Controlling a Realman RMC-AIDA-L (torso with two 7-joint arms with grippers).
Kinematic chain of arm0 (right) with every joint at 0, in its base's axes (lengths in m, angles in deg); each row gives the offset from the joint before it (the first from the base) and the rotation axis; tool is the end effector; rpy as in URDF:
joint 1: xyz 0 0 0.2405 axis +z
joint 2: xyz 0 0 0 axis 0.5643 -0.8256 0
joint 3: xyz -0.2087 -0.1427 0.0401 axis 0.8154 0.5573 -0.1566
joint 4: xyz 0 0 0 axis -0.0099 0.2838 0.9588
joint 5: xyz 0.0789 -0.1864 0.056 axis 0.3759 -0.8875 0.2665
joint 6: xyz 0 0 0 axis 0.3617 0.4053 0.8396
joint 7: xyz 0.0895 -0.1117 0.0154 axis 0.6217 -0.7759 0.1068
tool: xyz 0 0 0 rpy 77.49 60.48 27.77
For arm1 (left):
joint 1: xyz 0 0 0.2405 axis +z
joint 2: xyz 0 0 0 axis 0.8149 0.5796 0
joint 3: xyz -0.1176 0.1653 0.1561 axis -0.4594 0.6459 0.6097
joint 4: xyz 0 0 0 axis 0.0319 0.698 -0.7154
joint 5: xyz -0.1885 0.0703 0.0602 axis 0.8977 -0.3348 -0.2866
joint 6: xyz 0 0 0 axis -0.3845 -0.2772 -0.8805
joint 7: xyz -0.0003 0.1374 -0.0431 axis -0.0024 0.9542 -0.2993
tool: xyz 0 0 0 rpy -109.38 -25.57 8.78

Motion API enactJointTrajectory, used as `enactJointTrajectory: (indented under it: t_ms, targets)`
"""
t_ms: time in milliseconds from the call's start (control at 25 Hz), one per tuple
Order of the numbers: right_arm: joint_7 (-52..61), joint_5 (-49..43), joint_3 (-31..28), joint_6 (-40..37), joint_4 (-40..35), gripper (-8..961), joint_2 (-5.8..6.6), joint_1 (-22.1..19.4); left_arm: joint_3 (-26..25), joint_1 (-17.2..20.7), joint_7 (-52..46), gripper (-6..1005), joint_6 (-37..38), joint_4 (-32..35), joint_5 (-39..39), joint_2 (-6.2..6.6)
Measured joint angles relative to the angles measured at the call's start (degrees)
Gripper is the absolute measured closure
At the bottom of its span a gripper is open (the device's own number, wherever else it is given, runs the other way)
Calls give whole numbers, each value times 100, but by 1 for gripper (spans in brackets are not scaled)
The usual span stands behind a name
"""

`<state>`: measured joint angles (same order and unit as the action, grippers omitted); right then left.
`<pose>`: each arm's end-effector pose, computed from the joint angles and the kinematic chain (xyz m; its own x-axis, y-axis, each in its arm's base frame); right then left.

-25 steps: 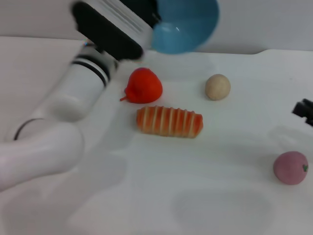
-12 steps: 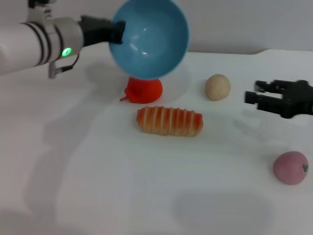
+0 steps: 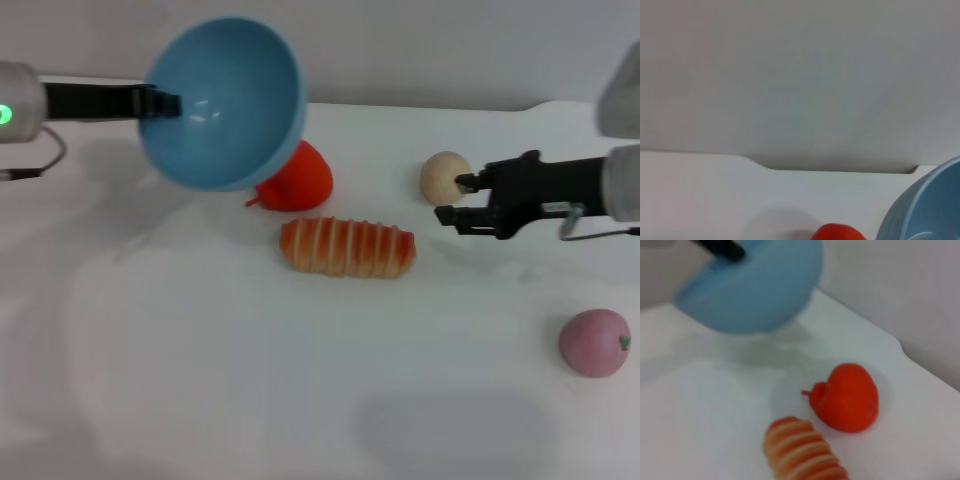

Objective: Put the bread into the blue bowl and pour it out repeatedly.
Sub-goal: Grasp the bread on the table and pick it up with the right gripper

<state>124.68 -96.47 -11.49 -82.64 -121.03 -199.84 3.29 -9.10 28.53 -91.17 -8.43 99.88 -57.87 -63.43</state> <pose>0.2201 0.3941 -0.0341 0.9307 -0.3271 -0.1635 -0.3642 -0.8694 -0.3339 -0.2625 0.3857 0.0699 0.4262 0.7247 0.5415 0.9038 -0.3162 -0.2882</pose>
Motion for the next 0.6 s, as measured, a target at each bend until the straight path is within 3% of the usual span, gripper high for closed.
enactJointTrajectory:
  t_ms: [240, 600]
  targets:
    - [282, 161, 1360, 1159, 126, 420, -21, 146, -777, 209, -49, 987, 765, 160, 20, 24]
    - [289, 781, 2835, 1868, 402, 424, -45, 408, -831, 284, -52, 987, 1015, 207, -26, 31]
